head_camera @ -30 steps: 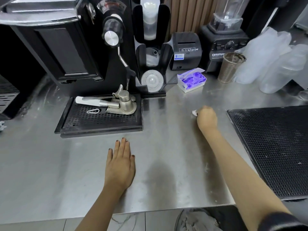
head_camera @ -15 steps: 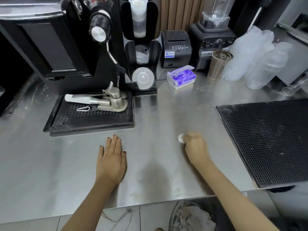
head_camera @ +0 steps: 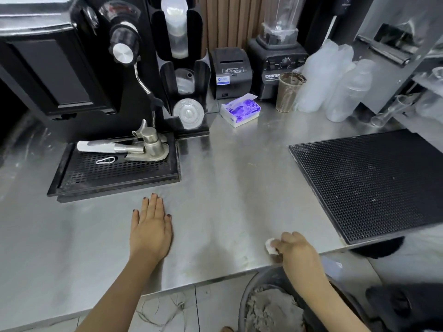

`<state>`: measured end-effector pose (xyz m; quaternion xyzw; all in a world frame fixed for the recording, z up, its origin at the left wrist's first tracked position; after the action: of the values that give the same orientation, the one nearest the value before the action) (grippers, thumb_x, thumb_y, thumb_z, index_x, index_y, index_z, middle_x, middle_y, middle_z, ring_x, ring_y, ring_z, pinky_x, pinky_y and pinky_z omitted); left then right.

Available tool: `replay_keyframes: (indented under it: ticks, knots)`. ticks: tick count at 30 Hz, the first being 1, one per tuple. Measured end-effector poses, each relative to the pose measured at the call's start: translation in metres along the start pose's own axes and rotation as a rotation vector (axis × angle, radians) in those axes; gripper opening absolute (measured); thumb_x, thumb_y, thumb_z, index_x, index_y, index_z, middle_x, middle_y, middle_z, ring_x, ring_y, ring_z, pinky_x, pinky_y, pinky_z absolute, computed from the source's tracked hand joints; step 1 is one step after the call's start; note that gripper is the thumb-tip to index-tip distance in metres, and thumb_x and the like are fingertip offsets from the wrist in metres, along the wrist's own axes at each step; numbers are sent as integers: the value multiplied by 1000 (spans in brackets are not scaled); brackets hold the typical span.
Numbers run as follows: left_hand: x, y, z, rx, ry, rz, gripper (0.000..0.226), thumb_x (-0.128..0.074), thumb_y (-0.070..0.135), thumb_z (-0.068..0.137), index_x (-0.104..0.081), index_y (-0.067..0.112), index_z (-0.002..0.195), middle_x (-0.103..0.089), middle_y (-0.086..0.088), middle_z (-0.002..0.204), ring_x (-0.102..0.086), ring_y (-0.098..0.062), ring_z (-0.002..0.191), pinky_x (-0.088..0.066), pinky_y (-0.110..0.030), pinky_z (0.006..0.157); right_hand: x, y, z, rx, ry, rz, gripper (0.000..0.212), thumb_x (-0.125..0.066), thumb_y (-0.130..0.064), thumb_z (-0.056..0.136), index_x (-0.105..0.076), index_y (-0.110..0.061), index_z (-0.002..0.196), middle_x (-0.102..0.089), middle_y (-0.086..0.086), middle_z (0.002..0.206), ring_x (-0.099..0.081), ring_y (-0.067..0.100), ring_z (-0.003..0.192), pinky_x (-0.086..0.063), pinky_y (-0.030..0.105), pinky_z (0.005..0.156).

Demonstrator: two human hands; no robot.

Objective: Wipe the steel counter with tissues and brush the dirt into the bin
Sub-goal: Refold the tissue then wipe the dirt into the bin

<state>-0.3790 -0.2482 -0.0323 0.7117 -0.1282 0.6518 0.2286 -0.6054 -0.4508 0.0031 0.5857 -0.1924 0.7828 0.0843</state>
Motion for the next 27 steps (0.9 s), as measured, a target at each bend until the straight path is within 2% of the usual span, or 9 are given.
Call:
replay_keyframes:
  ticks: [3,5,8,12,15,18,22,24,27]
  knots:
    - [0,0,2,-4,5,-3,55,-18,31,98,-8,12,148,-2,-1,157,1,-18,144,-3,-39,117,-5,6,23,-53,75,0,34,-36,-5,57,-68,-16,51,-46,-7,46,-52,16,45,-21,12,43]
    - [0,-1,3,-5,8,-7,54,-19,30,98,-10,11,148,-3,-2,157,1,-19,144,-4,-39,117,-16,15,56,-148,19,-1,17,-54,1,65,-67,-9,62,-40,-6,54,-58,27,62,-38,19,50]
    - [1,0,3,-6,13,-22,54,-21,29,98,-12,10,147,-5,-3,157,-1,-20,144,-4,-40,116,-24,27,102,-308,-157,51,22,-36,-11,72,-58,-12,69,-43,7,70,-55,30,88,-28,21,53]
    - [1,1,2,-9,11,-35,54,-23,28,98,-13,10,147,-7,-4,157,-1,-21,144,-4,-41,116,-15,9,81,-288,-132,34,22,-45,0,68,-67,-6,70,-44,6,68,-55,27,70,-25,25,56]
    - [0,0,2,-13,9,-44,54,-21,28,98,-12,10,147,-6,-4,157,-1,-21,144,-4,-41,116,-5,-18,14,-141,-102,21,23,-71,9,41,-67,-11,51,-47,-3,50,-50,15,46,-23,10,41]
    - [-1,-1,2,-19,12,-29,54,-20,29,98,-12,10,147,-5,-4,157,-1,-21,144,-5,-41,116,-4,-28,-23,-163,-142,-39,40,-80,10,22,-66,-16,49,-52,-5,47,-45,8,45,-20,7,44]
    - [-1,-1,2,-20,12,-21,54,-21,29,98,-13,9,147,-6,-5,157,-1,-21,144,-6,-41,116,-7,1,21,-279,-31,-76,24,-71,13,48,-66,-10,52,-50,1,48,-45,15,45,-12,7,42]
    - [-1,-1,2,-22,9,-22,54,-21,29,98,-13,8,147,-7,-5,157,-1,-22,144,-6,-42,116,-9,19,54,-377,-41,-84,15,-57,9,68,-68,0,64,-44,10,60,-58,30,61,-26,24,48]
    - [0,-1,1,-21,6,-14,54,-21,29,98,-13,8,147,-7,-5,157,-2,-22,144,-6,-42,116,-10,11,69,-427,-102,-5,25,-42,5,84,-67,3,87,-46,12,81,-57,30,88,-32,30,62]
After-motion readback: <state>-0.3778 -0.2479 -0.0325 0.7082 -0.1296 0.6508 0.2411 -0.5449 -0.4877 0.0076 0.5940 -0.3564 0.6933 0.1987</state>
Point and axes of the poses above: each hand's wrist, its own z-axis towards the middle knuckle, its own x-axis out of the back of the hand, y = z × x, the point moved 1 cm from there along z, towards the middle knuckle
